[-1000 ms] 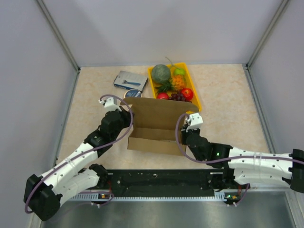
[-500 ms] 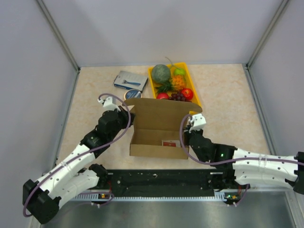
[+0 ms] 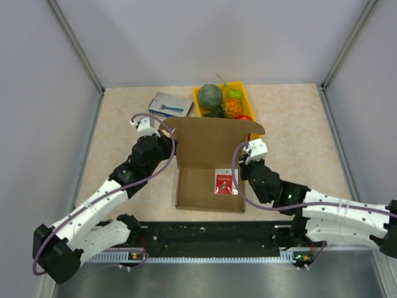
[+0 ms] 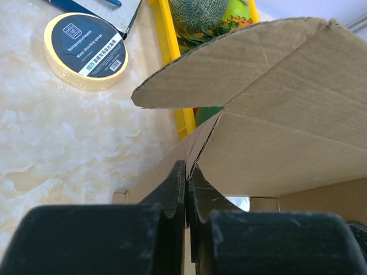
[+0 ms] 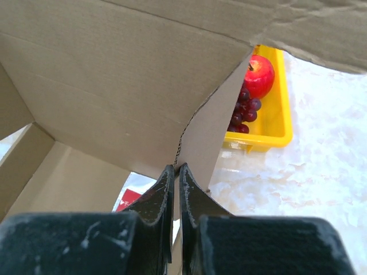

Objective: Fold the paper box

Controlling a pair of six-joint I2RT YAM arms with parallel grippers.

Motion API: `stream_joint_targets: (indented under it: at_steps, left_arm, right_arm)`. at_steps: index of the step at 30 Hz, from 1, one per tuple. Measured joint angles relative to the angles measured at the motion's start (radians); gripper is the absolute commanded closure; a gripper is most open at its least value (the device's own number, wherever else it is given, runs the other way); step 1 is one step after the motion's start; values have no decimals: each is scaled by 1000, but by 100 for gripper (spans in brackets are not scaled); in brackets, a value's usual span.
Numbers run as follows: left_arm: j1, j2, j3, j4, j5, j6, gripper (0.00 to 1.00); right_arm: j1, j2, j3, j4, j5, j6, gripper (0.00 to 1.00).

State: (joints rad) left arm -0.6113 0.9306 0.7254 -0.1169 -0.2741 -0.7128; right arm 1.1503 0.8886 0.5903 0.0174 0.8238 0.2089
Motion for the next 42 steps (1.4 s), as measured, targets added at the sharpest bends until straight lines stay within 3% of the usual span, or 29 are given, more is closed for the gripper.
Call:
stream_joint_targets:
  at_steps: [7,24,42]
  left_arm:
    - [3,11,-43,50,-5,-27,100]
    - [-63,-90,-194,217,-49,-74,100]
    - [-95,-220,-352,335,-56,-94,100]
  right_arm:
    - [-2,-16,-8,-10,-75,-7,100]
    - [-2,-235,-109,-141,-215,17,100]
    - [-1,-277,-146,-191,-283,82,97]
